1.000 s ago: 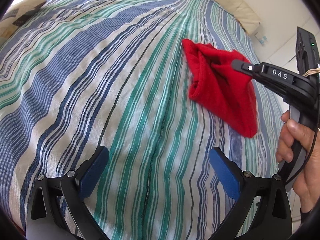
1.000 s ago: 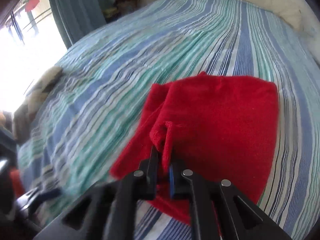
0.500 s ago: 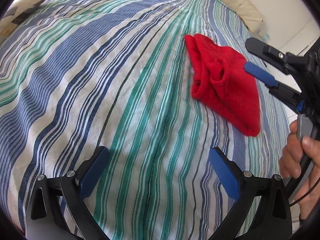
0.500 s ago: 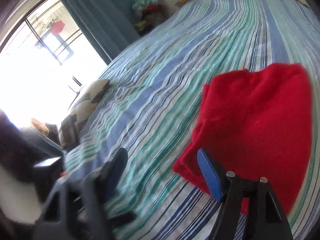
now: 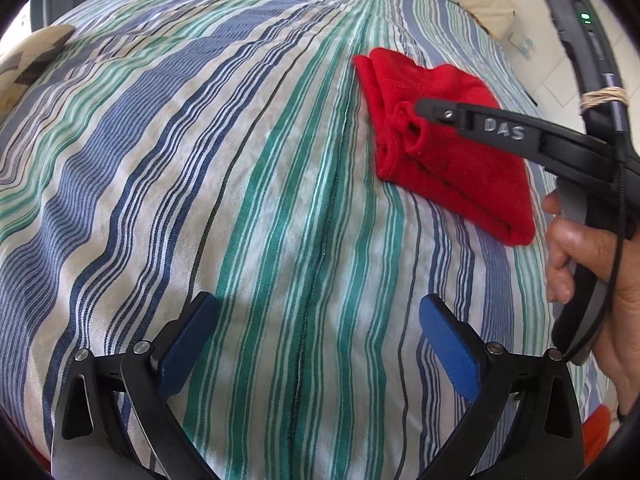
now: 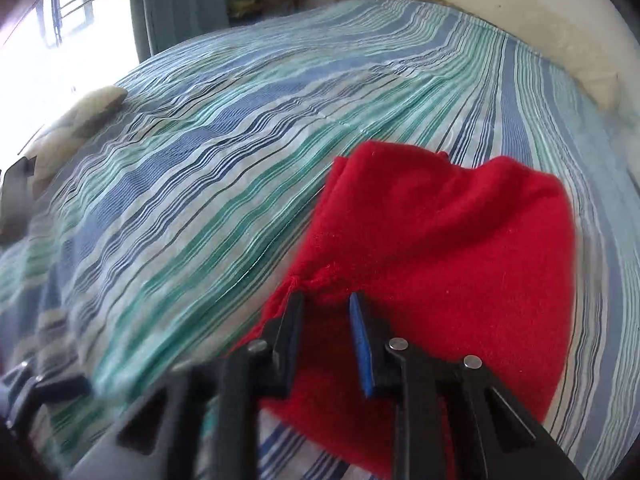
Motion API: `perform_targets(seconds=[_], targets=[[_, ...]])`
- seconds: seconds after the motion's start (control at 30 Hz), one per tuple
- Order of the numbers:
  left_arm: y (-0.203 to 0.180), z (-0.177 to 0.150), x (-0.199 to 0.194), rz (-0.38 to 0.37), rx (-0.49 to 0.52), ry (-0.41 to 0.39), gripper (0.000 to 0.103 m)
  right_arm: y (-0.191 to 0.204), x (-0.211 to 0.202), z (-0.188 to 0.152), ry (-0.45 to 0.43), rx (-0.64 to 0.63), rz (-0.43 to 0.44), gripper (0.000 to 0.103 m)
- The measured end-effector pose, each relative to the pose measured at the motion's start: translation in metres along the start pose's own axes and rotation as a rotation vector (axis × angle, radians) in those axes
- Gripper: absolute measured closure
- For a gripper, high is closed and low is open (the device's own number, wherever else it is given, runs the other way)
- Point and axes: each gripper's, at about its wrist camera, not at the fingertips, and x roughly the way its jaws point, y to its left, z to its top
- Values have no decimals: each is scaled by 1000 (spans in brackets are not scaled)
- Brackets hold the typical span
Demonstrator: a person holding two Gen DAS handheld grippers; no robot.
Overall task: Fold small clothes
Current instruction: 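Lift the held edge with the right gripper and fold it over the sweater, then open the right gripper and release the folded sweater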
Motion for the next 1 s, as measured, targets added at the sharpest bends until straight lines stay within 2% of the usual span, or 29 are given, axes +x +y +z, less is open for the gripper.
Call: perform_targets(seconds=[0.03,0.07,0.1,0.17,0.2,0.27,0.43,0.47,0.57,0.67,0.7,0.83,0.9,0.93,1.0], targets=[[1,0,-1,-5,-5,-1,2,-4,-13,1,-28,-2,8,74],[2,0,-2,-10,-12,-2,2,-9,-27,1,-63,-3,10,67],[3,1,-2,-17,-21,-2,2,-16,-44,-1,-99,1,3,55],[5,1,-2,-29,-39,1,2,-33,-74,-14,-166,37,-25,45],[5,2,-1,-33,-46,3,2,-44,-85,-24,-185,68,-35,45],[4,2,1,-29,-48,3,2,-64,-87,-42,-167,143,-43,45],[-7,-5,8,46,37,-5,2,-93,-25,-88,54,303,36,45],[-9,-7,9,63,59,-8,2,-93,-20,-91,55,309,34,45],[-13,-8,11,86,93,-12,2,-93,-39,-89,-3,316,28,45],[-13,-6,10,74,88,-12,2,-87,-73,-91,-61,262,17,44],[-13,-6,9,68,86,-11,2,-84,-86,-95,-78,233,2,41],[-14,-8,-7,42,93,-22,2,-75,-145,-128,-99,93,-74,38],[-20,-7,-22,52,133,-63,2,-73,-176,-149,-91,34,-97,37],[-27,-6,-28,52,154,-86,2,-71,-192,-160,-94,6,-108,34],[-46,4,-38,7,193,-112,2,-73,-218,-181,-110,-17,-131,21]])
